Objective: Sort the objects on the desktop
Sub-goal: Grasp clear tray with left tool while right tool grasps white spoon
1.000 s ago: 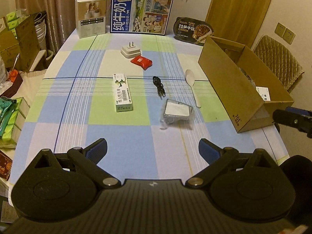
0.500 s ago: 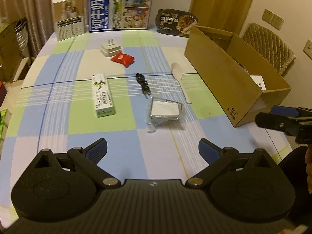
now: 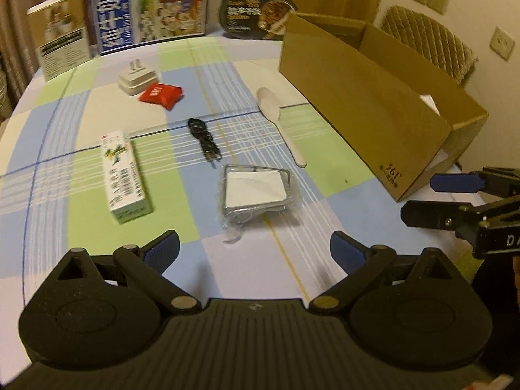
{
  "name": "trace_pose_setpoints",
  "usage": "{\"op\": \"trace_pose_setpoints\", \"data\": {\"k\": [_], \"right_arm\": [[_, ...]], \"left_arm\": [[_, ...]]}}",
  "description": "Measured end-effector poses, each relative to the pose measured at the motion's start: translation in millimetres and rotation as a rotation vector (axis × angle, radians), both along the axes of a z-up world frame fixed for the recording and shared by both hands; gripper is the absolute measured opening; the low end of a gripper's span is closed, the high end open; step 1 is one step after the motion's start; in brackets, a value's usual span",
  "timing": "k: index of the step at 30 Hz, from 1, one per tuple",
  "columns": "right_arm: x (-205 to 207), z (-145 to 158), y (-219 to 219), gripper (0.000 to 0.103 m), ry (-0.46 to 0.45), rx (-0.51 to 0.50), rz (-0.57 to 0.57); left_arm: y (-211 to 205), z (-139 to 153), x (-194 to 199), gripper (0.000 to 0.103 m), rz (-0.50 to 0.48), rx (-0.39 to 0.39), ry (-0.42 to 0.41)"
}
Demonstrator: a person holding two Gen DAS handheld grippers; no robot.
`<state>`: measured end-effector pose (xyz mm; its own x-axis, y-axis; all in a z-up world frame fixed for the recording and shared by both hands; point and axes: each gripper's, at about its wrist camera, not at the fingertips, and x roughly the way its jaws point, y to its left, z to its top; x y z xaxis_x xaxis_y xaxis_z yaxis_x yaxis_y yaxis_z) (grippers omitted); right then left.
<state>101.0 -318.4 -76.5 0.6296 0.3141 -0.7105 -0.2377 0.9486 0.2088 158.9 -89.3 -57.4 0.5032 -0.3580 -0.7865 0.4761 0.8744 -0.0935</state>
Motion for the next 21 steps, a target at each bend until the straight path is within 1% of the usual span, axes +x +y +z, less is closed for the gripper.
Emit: {"op": "trace_pose_setpoints", "data": {"k": [6,11,16,19,21], "right_arm": [[5,-17,2,0.081,0.042,-0.033,0.004],[5,-27,2,0.081,0.043,-0.075,-0.001],[4,-34,1,0.081,0.045,-0.074,-0.001],[4,-38,2,0.081,0.05,-0.074,-0.001],[5,-39,4,0.081,0.055,-0.074,0.001]], "left_arm": [[-18,-19,20,0.097,-0.048,0.012,-0.005],[-26,-30,36,0.097,-0.066,0.001,-0.017],[-35,-39,49,0.089,-0.064,-0.029,-0.016],[-42,-43,54,0.086,-0.062,-0.019,-0.03],[-45,-48,58,0.072,-0.056,-0.003,-0.024]]}}
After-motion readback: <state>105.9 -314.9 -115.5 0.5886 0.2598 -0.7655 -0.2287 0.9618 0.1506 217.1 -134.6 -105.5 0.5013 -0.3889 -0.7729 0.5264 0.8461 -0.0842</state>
